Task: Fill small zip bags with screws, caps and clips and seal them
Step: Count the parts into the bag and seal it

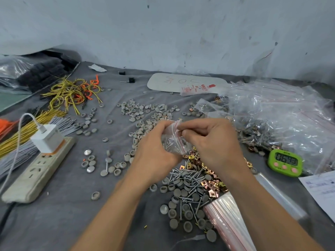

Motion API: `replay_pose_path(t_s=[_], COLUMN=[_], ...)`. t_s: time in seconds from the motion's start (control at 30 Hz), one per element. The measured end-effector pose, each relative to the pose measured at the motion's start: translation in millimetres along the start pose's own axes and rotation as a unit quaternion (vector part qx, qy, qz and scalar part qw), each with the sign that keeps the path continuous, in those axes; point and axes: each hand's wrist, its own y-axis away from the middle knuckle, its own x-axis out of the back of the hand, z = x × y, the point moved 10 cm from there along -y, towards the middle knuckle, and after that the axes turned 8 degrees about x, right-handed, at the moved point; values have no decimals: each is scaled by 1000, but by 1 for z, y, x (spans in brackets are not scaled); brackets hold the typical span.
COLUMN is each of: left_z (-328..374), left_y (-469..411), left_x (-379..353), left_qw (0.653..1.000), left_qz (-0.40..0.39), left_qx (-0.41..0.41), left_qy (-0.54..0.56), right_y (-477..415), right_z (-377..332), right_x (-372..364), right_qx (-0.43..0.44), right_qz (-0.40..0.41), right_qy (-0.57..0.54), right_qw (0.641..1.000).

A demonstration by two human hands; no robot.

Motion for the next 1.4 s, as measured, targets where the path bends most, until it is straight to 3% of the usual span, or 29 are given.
replay_pose_path(t_s=[0.07, 0.17, 0.27, 0.33, 0.43, 0.5, 0.57, 0.73, 0.83, 1.0, 1.17, 1.27, 1.4], left_z=[2, -6, -21, -23, -20, -18, -13, -35, -46, -45, -43, -43, -43], left_y=[2, 0, -5, -7, -1, 7, 10, -9, -11, -15, -13, -14, -14], left_x=[2, 13, 26, 35, 63, 82, 86, 31, 7, 7, 9, 11, 9], left_qw=[1000, 996, 985, 973, 951, 949, 959, 975, 967, 976, 980, 980, 978], left_qz=[3, 30, 56, 78, 167, 244, 272, 90, 14, 11, 10, 10, 4], left_qx=[-2, 21, 63, 64, 28, 0, -9, 38, 43, 40, 39, 44, 43], left_qy=[21, 78, 148, 210, 259, 199, 75, -200, -250, -216, -196, -193, -202], right_y=[-1, -3, 0, 1, 10, 15, 14, 16, 19, 22, 26, 20, 15], right_z=[2, 9, 27, 38, 55, 58, 55, 52, 49, 56, 55, 58, 65], right_x=[-5, 14, 35, 20, -26, -44, -52, -60, -60, -51, -59, -46, -21], right_qx=[-3, -20, -48, -73, -94, -94, -76, -63, -71, -133, -127, -123, -158], right_qz=[-11, 56, 102, 12, -177, -226, -239, -282, -296, -280, -283, -224, -115], right_qy=[-19, -85, -8, 136, 298, 362, 423, 484, 487, 475, 444, 377, 146], right_qw=[1000, 995, 994, 988, 933, 899, 871, 826, 819, 824, 840, 890, 970])
